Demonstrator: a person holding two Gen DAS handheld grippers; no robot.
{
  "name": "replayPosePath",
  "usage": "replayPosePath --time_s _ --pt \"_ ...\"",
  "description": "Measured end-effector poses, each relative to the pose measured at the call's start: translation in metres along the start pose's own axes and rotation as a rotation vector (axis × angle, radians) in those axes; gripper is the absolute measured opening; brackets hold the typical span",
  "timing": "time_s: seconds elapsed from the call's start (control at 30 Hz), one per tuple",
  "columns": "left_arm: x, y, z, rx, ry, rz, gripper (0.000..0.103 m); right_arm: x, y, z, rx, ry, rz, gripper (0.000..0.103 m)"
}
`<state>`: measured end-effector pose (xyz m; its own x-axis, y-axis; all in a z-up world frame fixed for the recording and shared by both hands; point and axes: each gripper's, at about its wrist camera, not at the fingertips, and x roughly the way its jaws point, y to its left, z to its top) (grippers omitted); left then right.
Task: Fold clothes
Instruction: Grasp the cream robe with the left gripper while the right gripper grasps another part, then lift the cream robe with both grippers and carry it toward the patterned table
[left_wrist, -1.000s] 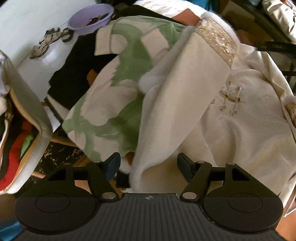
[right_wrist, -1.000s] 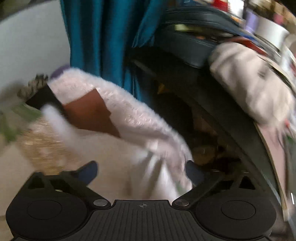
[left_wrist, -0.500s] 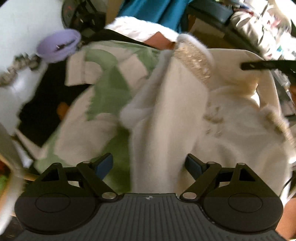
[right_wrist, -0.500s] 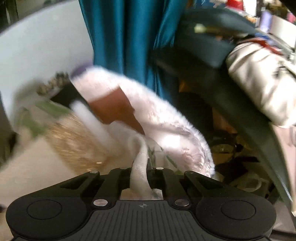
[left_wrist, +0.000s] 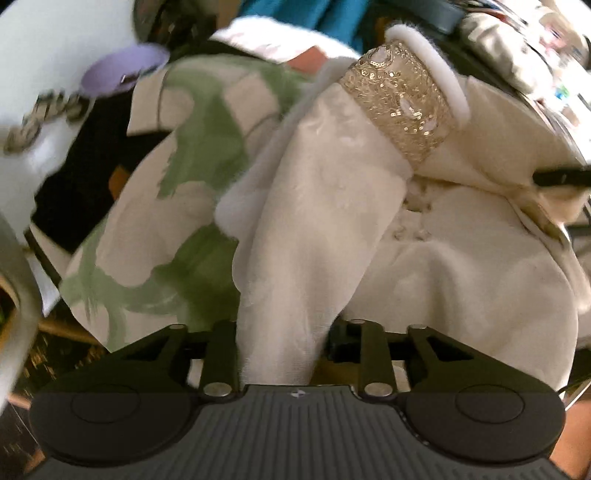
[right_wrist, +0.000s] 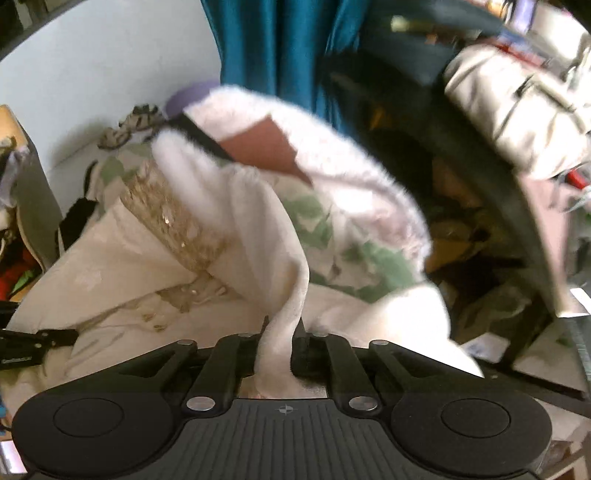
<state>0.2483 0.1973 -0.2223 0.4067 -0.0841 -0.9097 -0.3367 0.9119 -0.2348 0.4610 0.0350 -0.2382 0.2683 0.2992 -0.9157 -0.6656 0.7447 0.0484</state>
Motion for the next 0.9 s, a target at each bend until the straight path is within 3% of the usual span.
replayPosePath --time_s 0.17,0.23,0.3,0.33,0.37,0.4,0.43,0.47,0.5,0.53,0.63,0.9 --pt "0.005 -0.004 0.002 -0.02 0.007 0.025 0.041 0.051 0.012 0.017 -0.114 0.077 -0.012 0.039" --pt "0.009 -0.003 -0.002 -0.042 0.005 0.037 0.051 0.069 0.016 0.023 -0.15 0.103 -0.021 0.068" --pt "0.012 0.001 -0.004 -0.064 -0.001 0.024 0.049 0.086 0.019 0.029 -0.187 0.128 -0.029 0.071" --pt "0.011 0.001 -0.005 -0.061 -0.012 0.009 0.039 0.095 0.021 0.032 -0.205 0.141 -0.033 0.071" --pt "0.01 0.001 -0.007 -0.056 -0.024 -0.007 0.035 0.104 0.022 0.034 -0.209 0.149 -0.036 0.071" --pt "0.007 -0.002 -0.009 -0.043 -0.035 -0.001 0.029 0.112 0.021 0.033 -0.16 0.144 -0.033 0.063" --pt "0.001 -0.008 -0.01 -0.03 -0.048 0.026 0.026 0.118 0.02 0.033 -0.114 0.135 -0.03 0.048" --pt "-0.004 -0.013 -0.011 -0.016 -0.063 0.056 0.024 0.116 0.022 0.033 -0.074 0.119 -0.03 0.042" --pt "-0.012 -0.017 -0.01 -0.025 -0.082 0.081 0.023 0.113 0.023 0.033 -0.043 0.1 -0.032 0.024" --pt "-0.021 -0.02 -0.008 -0.038 -0.104 0.103 0.023 0.101 0.027 0.034 -0.046 0.07 -0.042 0.016" --pt "-0.055 -0.033 0.001 -0.064 -0.202 0.14 0.022 0.046 0.032 0.032 -0.071 -0.061 -0.055 0.013" --pt "-0.162 -0.069 0.021 -0.088 -0.454 0.065 0.021 -0.144 -0.018 -0.005 0.091 -0.458 0.021 0.011"
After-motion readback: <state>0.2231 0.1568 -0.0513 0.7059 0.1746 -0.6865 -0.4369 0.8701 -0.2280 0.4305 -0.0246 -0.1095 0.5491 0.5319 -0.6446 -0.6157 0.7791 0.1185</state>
